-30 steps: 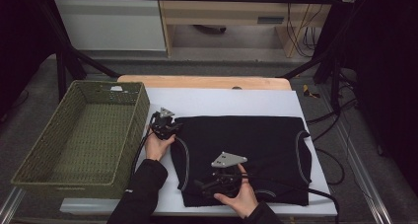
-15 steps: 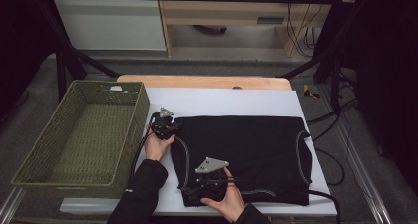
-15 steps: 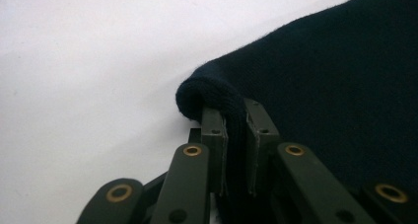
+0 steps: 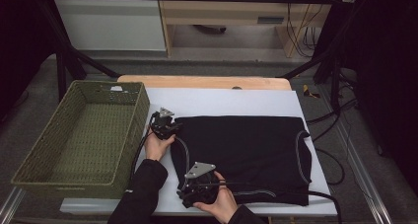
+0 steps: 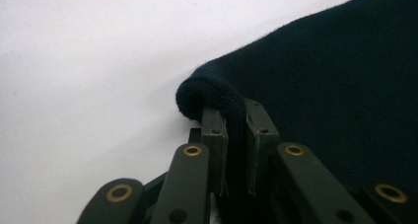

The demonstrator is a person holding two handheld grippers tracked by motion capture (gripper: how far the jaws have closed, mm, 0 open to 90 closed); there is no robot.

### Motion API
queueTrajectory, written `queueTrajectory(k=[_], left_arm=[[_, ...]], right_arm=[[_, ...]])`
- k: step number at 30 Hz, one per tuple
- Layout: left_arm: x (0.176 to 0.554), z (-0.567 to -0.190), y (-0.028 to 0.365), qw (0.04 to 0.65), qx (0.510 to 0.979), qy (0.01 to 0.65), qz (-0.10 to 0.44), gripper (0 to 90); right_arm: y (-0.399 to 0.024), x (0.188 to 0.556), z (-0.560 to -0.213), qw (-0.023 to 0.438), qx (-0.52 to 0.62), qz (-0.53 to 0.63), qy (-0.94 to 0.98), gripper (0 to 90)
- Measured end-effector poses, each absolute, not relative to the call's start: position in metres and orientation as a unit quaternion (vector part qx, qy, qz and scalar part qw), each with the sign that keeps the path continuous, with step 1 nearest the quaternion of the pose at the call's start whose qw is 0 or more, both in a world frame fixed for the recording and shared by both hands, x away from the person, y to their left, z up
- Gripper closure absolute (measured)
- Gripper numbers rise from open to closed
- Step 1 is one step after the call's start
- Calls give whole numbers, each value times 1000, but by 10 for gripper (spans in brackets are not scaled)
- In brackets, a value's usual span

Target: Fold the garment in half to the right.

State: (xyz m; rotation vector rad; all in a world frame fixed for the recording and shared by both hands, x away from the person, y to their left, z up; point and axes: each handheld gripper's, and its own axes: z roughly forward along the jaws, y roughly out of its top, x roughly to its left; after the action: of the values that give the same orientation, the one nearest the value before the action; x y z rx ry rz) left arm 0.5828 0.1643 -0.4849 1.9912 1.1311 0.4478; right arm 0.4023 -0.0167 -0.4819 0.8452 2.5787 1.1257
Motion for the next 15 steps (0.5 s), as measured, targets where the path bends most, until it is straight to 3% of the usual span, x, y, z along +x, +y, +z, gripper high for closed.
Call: queueTrajectory(k=[9, 15], left_arm=[[583, -485, 164, 393, 785, 446, 177, 810], [582, -485, 164, 394, 782, 449, 177, 814]], right_arm=[[-12, 394, -485, 148, 290, 372, 869, 326], [-13, 392, -480, 156, 298, 358, 871, 550]])
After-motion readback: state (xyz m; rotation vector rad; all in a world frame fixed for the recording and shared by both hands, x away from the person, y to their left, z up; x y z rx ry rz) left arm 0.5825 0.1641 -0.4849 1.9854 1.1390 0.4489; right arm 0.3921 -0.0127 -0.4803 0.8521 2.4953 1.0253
